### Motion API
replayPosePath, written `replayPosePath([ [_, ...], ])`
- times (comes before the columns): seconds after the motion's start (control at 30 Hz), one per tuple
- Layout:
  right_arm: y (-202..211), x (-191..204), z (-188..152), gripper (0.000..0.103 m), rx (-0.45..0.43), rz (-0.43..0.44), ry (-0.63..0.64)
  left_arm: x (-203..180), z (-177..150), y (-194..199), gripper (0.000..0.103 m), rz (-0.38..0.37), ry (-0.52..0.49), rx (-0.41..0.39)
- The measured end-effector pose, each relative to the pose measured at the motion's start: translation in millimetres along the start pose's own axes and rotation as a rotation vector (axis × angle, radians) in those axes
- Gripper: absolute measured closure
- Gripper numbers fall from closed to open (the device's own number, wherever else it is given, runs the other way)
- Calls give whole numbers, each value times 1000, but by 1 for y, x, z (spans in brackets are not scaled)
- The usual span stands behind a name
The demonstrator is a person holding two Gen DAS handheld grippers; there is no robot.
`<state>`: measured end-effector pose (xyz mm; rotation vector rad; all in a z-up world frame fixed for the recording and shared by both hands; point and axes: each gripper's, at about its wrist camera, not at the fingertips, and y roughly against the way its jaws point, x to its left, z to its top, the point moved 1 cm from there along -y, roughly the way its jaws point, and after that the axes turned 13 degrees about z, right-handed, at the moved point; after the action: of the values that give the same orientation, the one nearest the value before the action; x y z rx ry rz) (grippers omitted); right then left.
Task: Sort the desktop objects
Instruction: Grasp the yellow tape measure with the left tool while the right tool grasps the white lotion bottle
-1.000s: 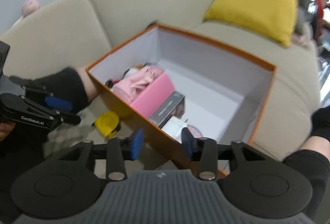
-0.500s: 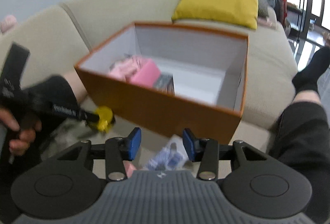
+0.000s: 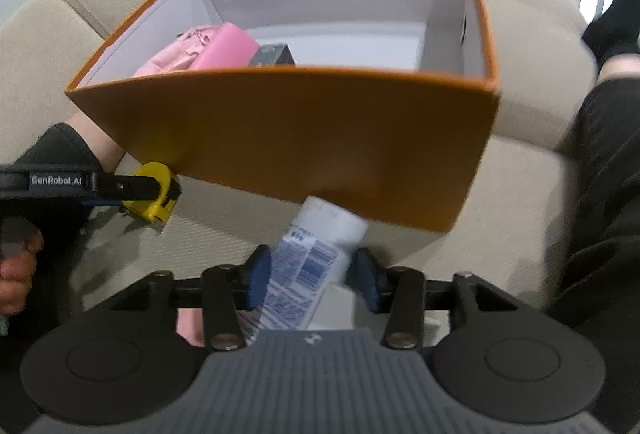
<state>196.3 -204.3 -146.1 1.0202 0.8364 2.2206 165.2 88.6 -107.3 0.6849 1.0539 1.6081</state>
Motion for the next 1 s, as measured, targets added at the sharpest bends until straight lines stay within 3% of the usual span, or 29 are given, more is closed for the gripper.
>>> replayPosePath([
  [0.13, -8, -1, 2, 51, 10, 22, -14, -4, -1, -2, 28, -9, -19, 2],
  [0.2, -9, 3, 2, 51, 11, 15, 1, -8, -3, -2, 33, -7, -42, -10],
  [0.27, -9, 10, 1, 52, 7, 5, 34, -12, -4, 0, 45, -30, -53, -12],
  [0.3, -9, 14, 0, 53, 6, -3, 60, -13, -4, 1, 45, -25, -59, -15],
  [0.43, -7, 33, -1, 63, 2, -10, 133, -18, -8, 9, 47, -6, -90, -37],
  [0.47, -6, 37, -1, 67, -1, -13, 147, -19, -10, 13, 63, -2, -94, -41],
  [0.57, 1, 50, -1, 70, -18, -35, 212, -19, -9, 29, 76, -14, -129, -100],
  [0.77, 9, 69, -5, 71, -47, -42, 300, -33, -29, 48, 79, 3, -249, -139],
  [0.9, 0, 69, -14, 74, 1, -29, 319, -43, -49, 50, 79, -8, -318, -143],
  [1.0, 1, 68, -20, 73, -10, -36, 322, -46, -56, 52, 79, 5, -327, -156],
])
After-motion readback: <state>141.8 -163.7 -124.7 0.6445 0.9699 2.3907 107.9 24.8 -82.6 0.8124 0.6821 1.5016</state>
